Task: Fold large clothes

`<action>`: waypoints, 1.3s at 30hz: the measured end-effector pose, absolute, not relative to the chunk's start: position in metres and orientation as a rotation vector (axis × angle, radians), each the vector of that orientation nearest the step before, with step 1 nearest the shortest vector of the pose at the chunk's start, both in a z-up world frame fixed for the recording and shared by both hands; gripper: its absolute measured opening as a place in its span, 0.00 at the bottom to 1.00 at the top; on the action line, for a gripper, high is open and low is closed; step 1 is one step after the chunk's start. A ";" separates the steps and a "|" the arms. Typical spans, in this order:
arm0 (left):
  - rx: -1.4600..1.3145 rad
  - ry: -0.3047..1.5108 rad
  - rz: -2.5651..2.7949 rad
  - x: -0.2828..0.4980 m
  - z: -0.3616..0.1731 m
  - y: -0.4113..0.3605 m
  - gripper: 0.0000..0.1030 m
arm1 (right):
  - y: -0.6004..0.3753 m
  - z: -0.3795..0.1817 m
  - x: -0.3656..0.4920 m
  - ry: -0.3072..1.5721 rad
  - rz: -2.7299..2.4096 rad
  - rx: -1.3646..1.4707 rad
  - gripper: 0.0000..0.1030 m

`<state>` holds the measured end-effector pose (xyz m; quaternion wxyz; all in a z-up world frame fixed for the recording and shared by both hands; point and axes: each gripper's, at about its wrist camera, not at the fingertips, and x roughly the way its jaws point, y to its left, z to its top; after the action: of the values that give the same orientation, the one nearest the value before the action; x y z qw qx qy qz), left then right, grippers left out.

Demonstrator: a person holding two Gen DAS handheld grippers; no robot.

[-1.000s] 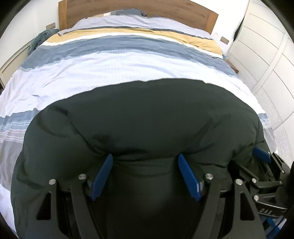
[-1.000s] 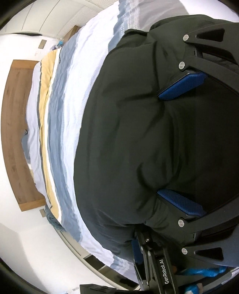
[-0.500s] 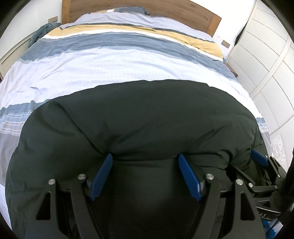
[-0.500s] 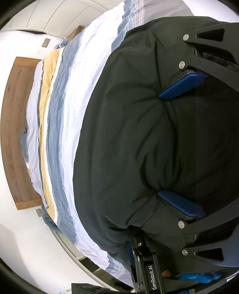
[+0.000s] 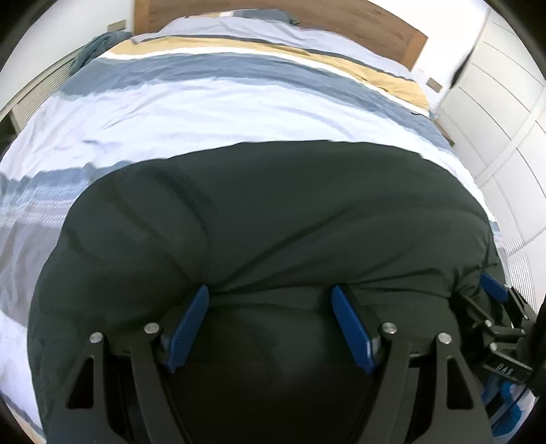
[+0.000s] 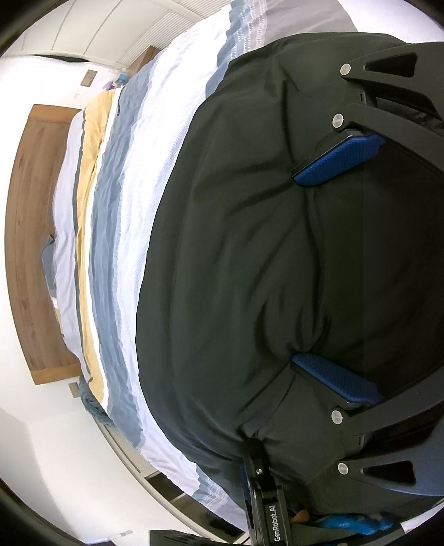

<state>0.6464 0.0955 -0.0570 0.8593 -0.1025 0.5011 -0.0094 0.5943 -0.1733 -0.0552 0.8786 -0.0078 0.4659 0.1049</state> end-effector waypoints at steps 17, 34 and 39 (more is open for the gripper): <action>-0.253 1.114 0.165 0.576 -0.066 0.193 0.72 | -0.278 -0.067 0.571 1.071 -0.016 0.088 0.95; -0.582 1.013 0.173 0.455 -0.029 0.306 0.72 | -0.375 -0.008 0.500 1.099 -0.109 0.243 1.00; -0.630 1.028 0.141 0.445 -0.029 0.313 0.72 | -0.368 -0.004 0.496 1.120 -0.050 0.275 1.00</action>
<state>0.4449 0.3128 -0.0291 0.8214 -0.2962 0.4829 0.0661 0.4958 -0.3685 -0.0045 0.8380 0.1300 0.5294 -0.0238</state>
